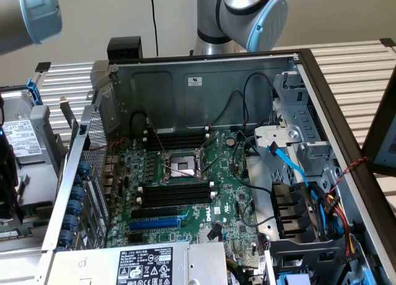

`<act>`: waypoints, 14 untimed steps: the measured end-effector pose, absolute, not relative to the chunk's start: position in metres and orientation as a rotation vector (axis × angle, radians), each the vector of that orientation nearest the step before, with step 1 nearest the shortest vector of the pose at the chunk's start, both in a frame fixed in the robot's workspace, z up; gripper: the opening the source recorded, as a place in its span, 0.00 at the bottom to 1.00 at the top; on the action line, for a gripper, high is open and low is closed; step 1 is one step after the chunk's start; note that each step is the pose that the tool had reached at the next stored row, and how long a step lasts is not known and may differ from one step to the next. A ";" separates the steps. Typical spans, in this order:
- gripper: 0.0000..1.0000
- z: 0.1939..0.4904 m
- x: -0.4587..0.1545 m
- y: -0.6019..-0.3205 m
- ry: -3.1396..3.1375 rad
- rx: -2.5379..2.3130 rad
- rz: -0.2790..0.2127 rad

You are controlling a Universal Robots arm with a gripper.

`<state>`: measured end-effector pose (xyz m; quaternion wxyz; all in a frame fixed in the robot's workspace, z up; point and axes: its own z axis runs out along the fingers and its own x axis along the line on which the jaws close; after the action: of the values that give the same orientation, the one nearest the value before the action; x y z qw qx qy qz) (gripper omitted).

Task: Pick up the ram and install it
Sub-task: 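Pick up the ram and move it above insertion slot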

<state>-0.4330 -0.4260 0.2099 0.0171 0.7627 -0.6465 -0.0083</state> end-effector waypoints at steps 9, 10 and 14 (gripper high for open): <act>0.18 0.208 -0.433 -0.426 -2.006 2.367 -0.031; 0.18 0.208 -0.433 -0.426 -2.005 2.366 -0.035; 0.18 0.210 -0.433 -0.426 -2.002 2.363 -0.042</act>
<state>-0.4330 -0.4263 0.2096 0.0221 0.7626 -0.6463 -0.0134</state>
